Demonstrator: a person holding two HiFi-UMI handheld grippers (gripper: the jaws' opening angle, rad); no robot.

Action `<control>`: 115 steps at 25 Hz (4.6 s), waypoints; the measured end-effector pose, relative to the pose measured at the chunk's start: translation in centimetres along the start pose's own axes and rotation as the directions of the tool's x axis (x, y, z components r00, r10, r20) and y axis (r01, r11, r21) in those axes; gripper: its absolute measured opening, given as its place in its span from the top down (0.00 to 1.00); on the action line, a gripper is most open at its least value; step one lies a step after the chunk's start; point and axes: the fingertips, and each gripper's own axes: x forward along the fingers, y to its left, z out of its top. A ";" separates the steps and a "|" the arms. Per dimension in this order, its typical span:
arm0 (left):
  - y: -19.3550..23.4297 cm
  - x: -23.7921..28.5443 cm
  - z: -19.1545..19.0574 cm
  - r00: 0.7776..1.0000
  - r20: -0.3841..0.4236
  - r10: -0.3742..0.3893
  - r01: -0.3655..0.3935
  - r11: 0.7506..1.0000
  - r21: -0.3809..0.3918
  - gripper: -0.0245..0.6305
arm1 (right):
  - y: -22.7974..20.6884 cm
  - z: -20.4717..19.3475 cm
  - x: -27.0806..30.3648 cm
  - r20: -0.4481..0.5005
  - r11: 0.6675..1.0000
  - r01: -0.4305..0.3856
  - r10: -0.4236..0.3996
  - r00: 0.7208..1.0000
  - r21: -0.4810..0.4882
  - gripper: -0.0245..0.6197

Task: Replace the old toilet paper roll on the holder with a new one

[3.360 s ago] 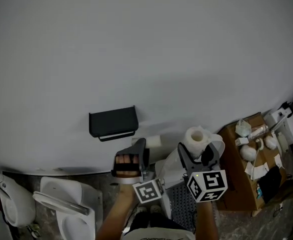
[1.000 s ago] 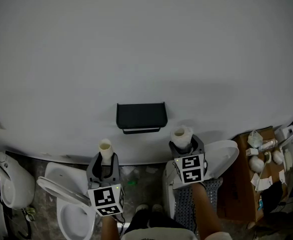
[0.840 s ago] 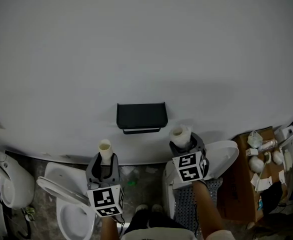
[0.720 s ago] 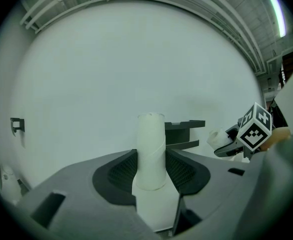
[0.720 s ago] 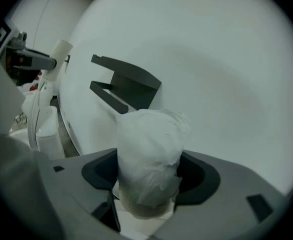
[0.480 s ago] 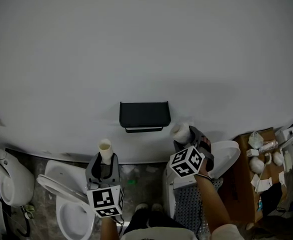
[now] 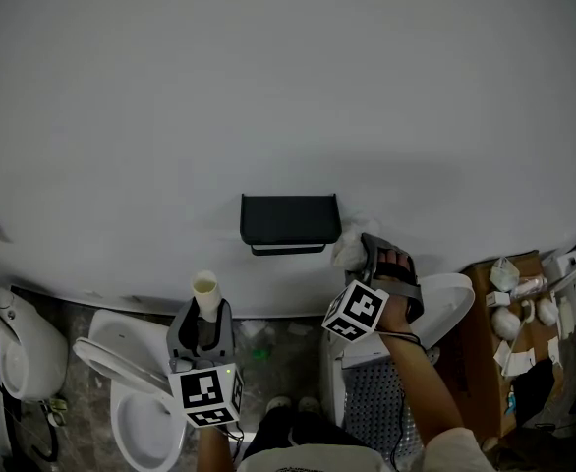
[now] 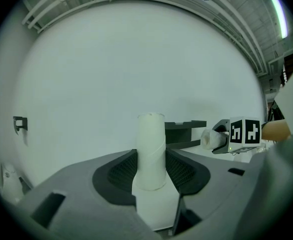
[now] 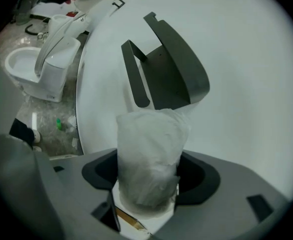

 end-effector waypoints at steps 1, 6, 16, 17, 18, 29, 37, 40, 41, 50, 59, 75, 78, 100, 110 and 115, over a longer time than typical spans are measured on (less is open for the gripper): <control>0.0 0.0 0.0 1.000 -0.002 0.001 -0.001 1.000 -0.001 0.70 | 0.1 0.2 0.0 -0.001 1.000 0.002 -0.002 1.000 -0.016 0.48; 0.5 -0.2 -0.3 1.000 -0.010 0.006 -0.007 1.000 -0.005 0.70 | 0.7 1.2 0.2 0.007 0.997 0.016 -0.015 1.000 -0.075 0.48; 1.3 -0.8 -0.6 1.000 -0.014 0.021 -0.021 1.000 -0.008 0.70 | 0.7 4.1 -0.2 0.063 0.986 0.061 -0.052 0.997 -0.156 0.48; 1.4 -0.8 -0.7 1.000 -0.015 0.022 -0.022 1.000 -0.009 0.70 | 0.8 4.4 -0.3 0.066 0.983 0.067 -0.056 0.996 -0.170 0.48; 1.4 -0.9 -0.8 1.000 -0.016 0.023 -0.023 1.000 -0.010 0.70 | 1.0 4.8 -0.3 0.070 0.981 0.070 -0.058 0.996 -0.179 0.48; 2.0 -1.5 -0.8 0.999 -0.011 0.038 -0.038 0.999 -0.006 0.70 | 1.4 5.4 -0.4 0.065 0.988 0.075 -0.067 0.996 -0.134 0.48; 2.2 -1.5 -0.8 0.999 -0.008 0.035 -0.035 0.999 -0.003 0.70 | 1.4 6.2 -0.9 0.075 0.971 0.187 -0.177 0.981 -0.148 0.48; 2.2 -1.6 -0.8 1.000 -0.007 0.031 -0.031 1.000 0.001 0.70 | 1.2 6.7 -1.5 0.081 0.962 0.236 -0.227 0.971 -0.135 0.48; 2.2 -1.6 -0.8 1.000 -0.006 0.030 -0.030 1.000 0.001 0.70 | 1.2 6.8 -1.6 0.081 0.959 0.251 -0.242 0.967 -0.134 0.48; 2.5 -1.2 -0.7 1.000 -0.005 0.022 -0.022 1.000 0.005 0.70 | 1.1 7.3 -1.6 0.110 0.918 0.368 -0.355 0.928 -0.149 0.49; 2.4 -0.9 -0.3 1.000 -0.001 0.018 -0.018 1.000 0.020 0.70 | 1.4 8.9 -1.2 0.210 0.875 0.426 -0.383 0.899 -0.229 0.49; 4.2 -1.2 -0.3 0.999 0.003 0.054 -0.054 0.998 0.032 0.70 | 3.6 16.0 -2.3 0.341 0.870 0.416 -0.319 0.884 -0.264 0.48; 4.6 -1.3 -0.3 0.998 0.002 0.062 -0.062 0.998 0.027 0.70 | 3.7 16.3 -2.1 0.337 0.878 0.405 -0.312 0.888 -0.255 0.48; 3.5 -0.9 1.2 0.998 0.043 0.037 -0.038 0.999 0.019 0.70 | 4.5 14.8 -9.1 0.447 0.976 0.158 -0.209 0.870 0.150 0.45; 1.9 -1.4 5.8 0.990 0.139 -0.023 0.031 0.998 -0.061 0.70 | -3.9 8.6 -15.4 0.432 0.619 -0.133 -0.363 0.826 0.774 0.82; -0.1 -2.2 8.0 0.981 0.184 -0.057 0.069 0.996 -0.058 0.70 | -5.8 6.4 -17.2 0.440 0.445 -0.242 -0.423 0.792 0.862 0.97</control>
